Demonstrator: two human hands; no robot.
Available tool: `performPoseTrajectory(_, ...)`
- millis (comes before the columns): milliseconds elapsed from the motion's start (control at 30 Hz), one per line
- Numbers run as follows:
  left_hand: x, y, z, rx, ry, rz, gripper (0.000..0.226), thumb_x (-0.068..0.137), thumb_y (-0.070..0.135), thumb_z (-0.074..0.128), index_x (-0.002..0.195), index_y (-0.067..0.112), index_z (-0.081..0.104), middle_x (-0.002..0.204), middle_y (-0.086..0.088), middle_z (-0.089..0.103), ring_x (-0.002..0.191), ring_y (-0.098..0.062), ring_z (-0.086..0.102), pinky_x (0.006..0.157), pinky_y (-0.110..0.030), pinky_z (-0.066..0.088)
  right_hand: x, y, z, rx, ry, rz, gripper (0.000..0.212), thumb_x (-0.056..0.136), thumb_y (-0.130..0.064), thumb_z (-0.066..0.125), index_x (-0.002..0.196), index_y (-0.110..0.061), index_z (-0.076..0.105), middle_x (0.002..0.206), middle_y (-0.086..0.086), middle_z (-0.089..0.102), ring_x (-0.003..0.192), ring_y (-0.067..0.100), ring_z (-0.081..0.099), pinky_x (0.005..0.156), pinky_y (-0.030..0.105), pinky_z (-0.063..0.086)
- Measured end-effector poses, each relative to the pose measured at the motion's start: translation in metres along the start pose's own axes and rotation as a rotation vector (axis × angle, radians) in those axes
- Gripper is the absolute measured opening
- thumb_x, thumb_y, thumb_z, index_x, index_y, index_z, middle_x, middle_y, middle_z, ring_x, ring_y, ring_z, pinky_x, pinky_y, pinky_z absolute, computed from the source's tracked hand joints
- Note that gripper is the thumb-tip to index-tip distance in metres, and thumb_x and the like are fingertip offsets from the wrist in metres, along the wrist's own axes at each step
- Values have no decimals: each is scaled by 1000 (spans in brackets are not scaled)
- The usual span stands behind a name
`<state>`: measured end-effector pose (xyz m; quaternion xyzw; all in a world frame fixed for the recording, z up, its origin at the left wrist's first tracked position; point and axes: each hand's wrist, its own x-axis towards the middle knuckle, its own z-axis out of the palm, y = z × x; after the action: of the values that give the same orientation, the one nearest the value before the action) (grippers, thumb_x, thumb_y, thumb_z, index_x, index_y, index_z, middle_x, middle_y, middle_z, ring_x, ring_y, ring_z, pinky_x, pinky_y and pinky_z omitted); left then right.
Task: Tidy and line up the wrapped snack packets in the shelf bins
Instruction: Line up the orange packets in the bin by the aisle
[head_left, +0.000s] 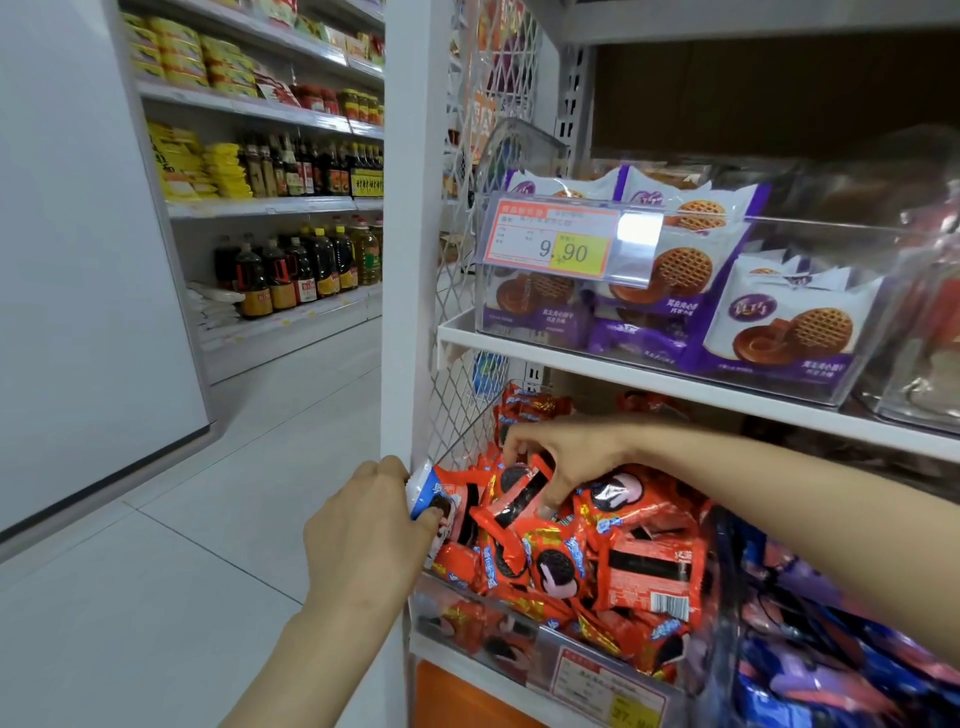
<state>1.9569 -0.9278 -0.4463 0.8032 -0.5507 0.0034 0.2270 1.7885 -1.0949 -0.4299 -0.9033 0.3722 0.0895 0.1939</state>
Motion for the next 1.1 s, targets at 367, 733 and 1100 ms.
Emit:
performPoseTrajectory(367, 2, -1, 1, 3, -6, 11, 27, 90, 44, 53, 105, 22, 48, 104, 4, 54, 79, -17, 44, 62, -26, 32, -5, 36, -4, 198, 638, 102, 73, 67, -13, 83, 129, -5, 46, 126, 6, 51, 120, 21, 47, 88, 16, 30)
performPoseTrajectory(733, 1, 3, 2, -14, 0, 26, 27, 89, 46, 54, 103, 24, 47, 91, 7, 46, 77, -14, 42, 61, -25, 31, 10, -7, 5, -23, 445, 116, 68, 65, -41, 80, 121, -30, 43, 114, -4, 58, 105, 18, 55, 87, 31, 42)
performPoseTrajectory(1100, 2, 14, 6, -284, 149, 162, 25, 83, 45, 62, 92, 27, 47, 90, 10, 51, 78, -14, 48, 53, -23, 32, -42, 28, -12, -188, 259, 27, 33, 87, -1, 57, 116, -14, 66, 123, 0, 60, 117, 16, 51, 99, 20, 33)
